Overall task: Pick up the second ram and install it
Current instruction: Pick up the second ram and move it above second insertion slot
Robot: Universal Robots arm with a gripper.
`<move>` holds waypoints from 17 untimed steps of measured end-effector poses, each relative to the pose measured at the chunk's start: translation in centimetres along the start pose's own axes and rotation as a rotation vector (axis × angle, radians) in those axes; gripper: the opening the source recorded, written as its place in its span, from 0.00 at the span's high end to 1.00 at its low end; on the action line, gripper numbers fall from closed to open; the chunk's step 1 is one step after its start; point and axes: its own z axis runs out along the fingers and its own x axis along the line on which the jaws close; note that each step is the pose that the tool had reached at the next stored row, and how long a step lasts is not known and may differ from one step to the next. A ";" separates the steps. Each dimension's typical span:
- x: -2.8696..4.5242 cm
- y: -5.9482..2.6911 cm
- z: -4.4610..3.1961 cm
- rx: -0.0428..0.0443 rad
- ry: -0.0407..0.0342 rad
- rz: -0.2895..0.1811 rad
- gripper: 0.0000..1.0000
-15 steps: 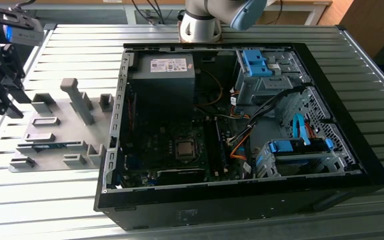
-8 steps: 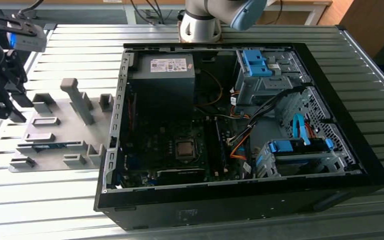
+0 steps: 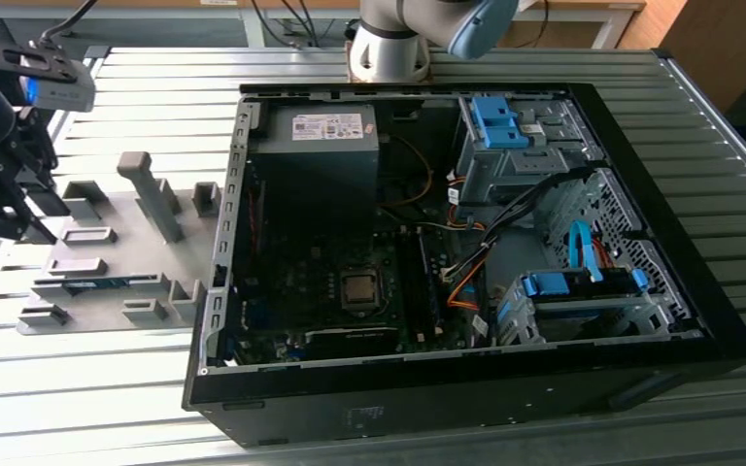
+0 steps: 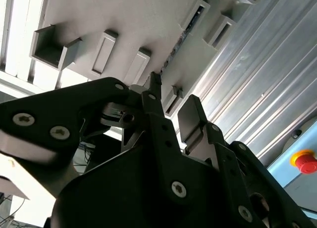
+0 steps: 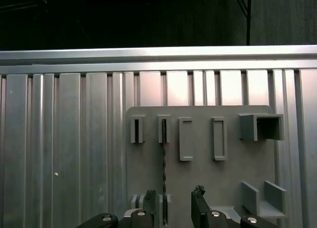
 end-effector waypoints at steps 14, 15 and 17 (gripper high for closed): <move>0.29 0.34 1.57 0.0192 -0.0006 -0.007 0.58; 0.29 0.34 1.73 0.0192 -0.0006 -0.007 0.58; 0.33 0.33 2.08 0.0191 -0.0006 -0.007 0.58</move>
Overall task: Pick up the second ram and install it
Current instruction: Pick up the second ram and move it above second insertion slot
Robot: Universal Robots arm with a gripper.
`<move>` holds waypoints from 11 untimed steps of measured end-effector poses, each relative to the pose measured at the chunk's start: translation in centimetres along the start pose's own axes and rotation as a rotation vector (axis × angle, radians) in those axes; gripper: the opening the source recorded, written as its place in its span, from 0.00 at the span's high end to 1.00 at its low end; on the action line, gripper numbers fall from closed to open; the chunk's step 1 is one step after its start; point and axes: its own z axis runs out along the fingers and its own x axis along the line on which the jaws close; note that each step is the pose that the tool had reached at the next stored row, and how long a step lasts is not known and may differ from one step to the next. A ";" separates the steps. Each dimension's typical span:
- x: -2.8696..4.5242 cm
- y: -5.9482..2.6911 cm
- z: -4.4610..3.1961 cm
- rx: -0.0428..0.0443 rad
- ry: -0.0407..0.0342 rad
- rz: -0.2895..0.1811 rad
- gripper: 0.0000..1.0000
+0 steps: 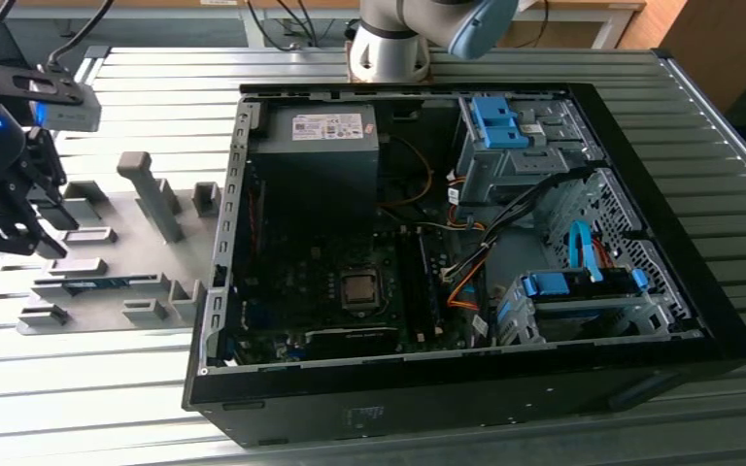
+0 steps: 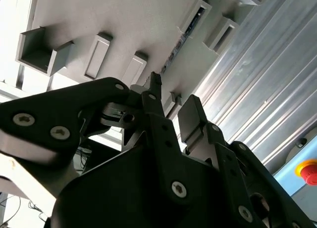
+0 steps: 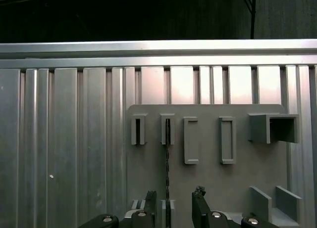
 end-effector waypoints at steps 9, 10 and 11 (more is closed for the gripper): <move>0.23 -0.02 0.71 -0.0001 0.0001 0.000 0.58; 0.23 -0.02 0.73 0.0000 0.0000 0.000 0.58; 0.23 -0.02 0.79 0.0003 -0.0005 0.000 0.58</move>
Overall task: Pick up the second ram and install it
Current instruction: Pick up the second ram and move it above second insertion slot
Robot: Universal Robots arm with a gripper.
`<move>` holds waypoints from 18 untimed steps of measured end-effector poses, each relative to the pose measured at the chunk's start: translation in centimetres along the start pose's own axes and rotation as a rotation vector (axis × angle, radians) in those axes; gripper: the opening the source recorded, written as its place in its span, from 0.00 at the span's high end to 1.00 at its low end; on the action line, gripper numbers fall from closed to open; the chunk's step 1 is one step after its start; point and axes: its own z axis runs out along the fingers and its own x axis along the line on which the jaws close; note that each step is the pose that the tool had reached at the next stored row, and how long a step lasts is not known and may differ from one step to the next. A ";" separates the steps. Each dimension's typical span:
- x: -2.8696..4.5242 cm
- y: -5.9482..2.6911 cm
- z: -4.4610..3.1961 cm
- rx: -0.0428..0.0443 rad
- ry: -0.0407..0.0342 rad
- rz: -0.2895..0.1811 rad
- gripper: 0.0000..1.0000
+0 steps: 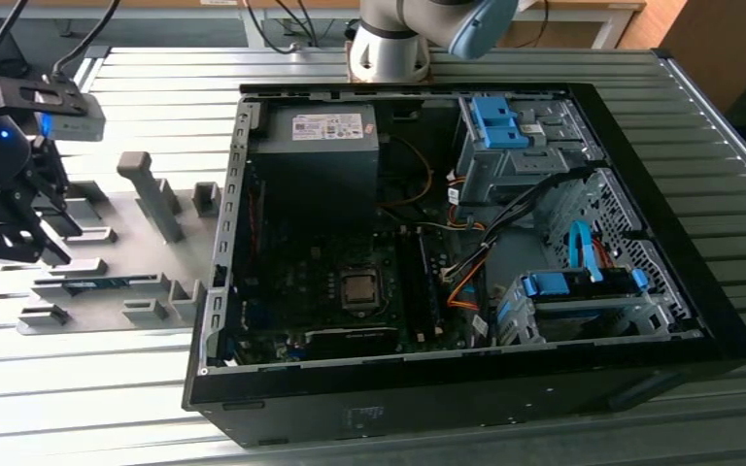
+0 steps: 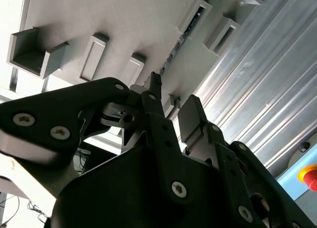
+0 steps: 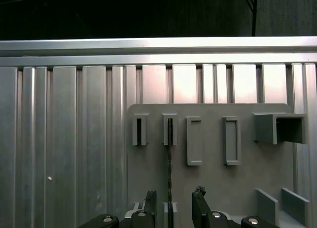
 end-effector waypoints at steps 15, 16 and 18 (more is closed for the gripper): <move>0.28 -0.02 1.53 -0.0036 0.0001 0.000 0.58; 0.28 -0.02 1.54 -0.0035 0.0001 0.000 0.58; 0.28 -0.02 1.57 -0.0034 0.0000 0.000 0.58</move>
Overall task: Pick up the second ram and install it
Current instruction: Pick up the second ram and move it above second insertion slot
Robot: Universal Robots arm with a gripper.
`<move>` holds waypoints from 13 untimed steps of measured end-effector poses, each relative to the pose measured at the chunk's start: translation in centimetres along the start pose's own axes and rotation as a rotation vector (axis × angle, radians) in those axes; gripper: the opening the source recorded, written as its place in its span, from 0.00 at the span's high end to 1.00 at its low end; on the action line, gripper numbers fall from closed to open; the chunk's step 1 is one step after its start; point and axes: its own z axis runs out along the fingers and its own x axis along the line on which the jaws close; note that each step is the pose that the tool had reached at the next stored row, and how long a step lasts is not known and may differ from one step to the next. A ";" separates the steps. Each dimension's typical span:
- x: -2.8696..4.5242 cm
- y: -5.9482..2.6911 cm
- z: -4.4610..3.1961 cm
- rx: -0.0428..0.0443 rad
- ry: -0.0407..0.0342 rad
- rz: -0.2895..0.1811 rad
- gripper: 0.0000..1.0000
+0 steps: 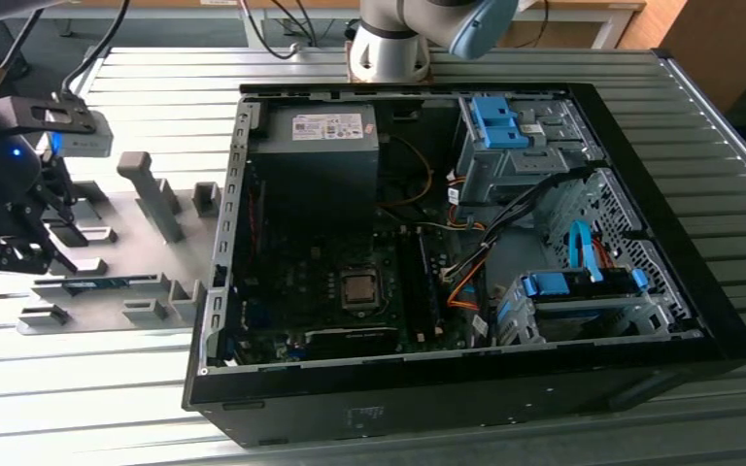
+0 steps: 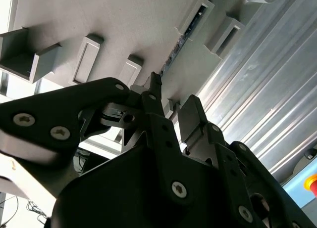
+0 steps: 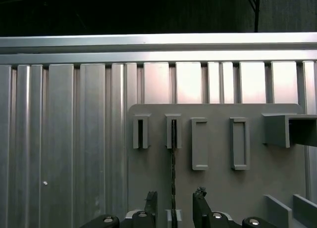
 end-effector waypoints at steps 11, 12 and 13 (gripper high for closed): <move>0.11 -0.01 1.26 0.0000 0.0000 0.000 0.58; 0.12 -0.02 1.38 0.0001 0.0001 0.000 0.58; 0.13 -0.02 1.46 0.0001 0.0003 0.000 0.58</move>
